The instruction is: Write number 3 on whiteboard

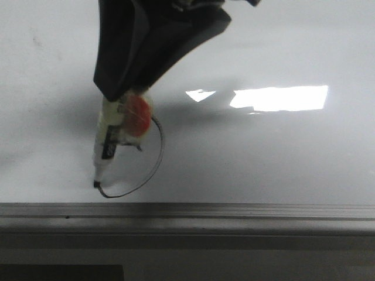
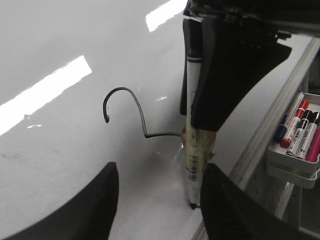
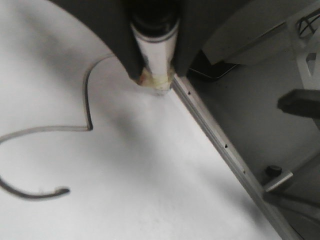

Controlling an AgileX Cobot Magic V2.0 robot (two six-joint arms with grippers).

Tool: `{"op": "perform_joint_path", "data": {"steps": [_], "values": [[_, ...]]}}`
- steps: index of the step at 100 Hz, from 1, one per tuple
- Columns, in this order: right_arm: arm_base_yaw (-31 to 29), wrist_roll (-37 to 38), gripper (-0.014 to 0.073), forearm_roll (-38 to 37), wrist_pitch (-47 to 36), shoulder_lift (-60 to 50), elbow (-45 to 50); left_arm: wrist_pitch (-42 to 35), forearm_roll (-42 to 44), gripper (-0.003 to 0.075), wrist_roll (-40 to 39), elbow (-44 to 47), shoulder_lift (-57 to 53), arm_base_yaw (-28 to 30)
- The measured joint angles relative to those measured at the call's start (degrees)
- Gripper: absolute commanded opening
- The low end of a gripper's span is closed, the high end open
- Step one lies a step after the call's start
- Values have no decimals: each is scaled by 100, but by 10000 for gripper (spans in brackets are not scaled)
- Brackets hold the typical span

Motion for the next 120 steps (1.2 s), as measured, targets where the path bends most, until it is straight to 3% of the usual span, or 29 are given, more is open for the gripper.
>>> {"op": "perform_joint_path", "data": {"steps": [49, 60, 77, 120], "values": [[683, 0, -64, -233, 130, -230, -270, -634, 0, 333, 0, 0, 974, 0], [685, 0, -64, -261, 130, -230, -270, -733, 0, 261, 0, 0, 1076, 0], [685, 0, -64, -353, 7, -230, -283, -825, 23, -20, 0, 0, 1111, 0], [685, 0, -49, -368, -36, -230, -283, -836, 46, -20, 0, 0, 1111, 0]]}}
